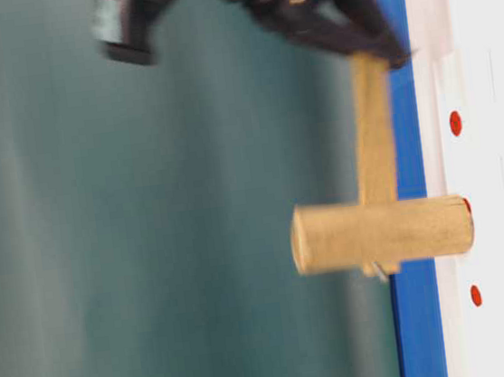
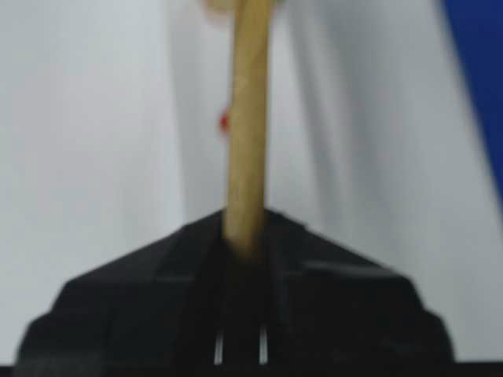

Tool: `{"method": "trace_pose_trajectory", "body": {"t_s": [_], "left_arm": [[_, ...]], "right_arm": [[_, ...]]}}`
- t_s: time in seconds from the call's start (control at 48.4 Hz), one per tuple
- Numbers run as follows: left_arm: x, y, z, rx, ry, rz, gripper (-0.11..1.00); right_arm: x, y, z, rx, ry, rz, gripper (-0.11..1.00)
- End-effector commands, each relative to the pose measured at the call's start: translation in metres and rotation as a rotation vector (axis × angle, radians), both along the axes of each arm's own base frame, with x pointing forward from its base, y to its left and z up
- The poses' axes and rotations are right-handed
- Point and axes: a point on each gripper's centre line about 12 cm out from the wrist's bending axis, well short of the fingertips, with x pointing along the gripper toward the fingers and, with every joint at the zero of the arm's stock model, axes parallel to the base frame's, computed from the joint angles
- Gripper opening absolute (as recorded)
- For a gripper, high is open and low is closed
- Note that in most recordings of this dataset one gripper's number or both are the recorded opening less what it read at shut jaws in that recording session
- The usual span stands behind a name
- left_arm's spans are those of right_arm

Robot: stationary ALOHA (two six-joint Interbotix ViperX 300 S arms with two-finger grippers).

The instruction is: Hit the mark with a hammer.

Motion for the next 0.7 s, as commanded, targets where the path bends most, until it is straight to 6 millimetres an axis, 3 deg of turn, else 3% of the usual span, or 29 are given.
{"method": "trace_pose_trajectory", "body": {"t_s": [0.0,0.228,0.434,0.683], "left_arm": [[0.001,0.001,0.004,-0.001,-0.009,0.003,0.88],[0.001,0.001,0.004,0.0,-0.012,0.003,0.88],[0.001,0.001,0.003,-0.001,-0.009,0.003,0.88],[0.0,0.001,0.004,0.0,-0.012,0.003,0.88]], "right_arm": [[0.003,0.001,0.009,-0.002,-0.024,0.005,0.03],[-0.003,0.0,0.044,-0.043,-0.141,-0.002,0.03],[-0.032,0.005,0.081,-0.068,-0.262,0.001,0.03],[-0.067,0.012,0.089,-0.069,-0.313,0.009,0.03]]}}
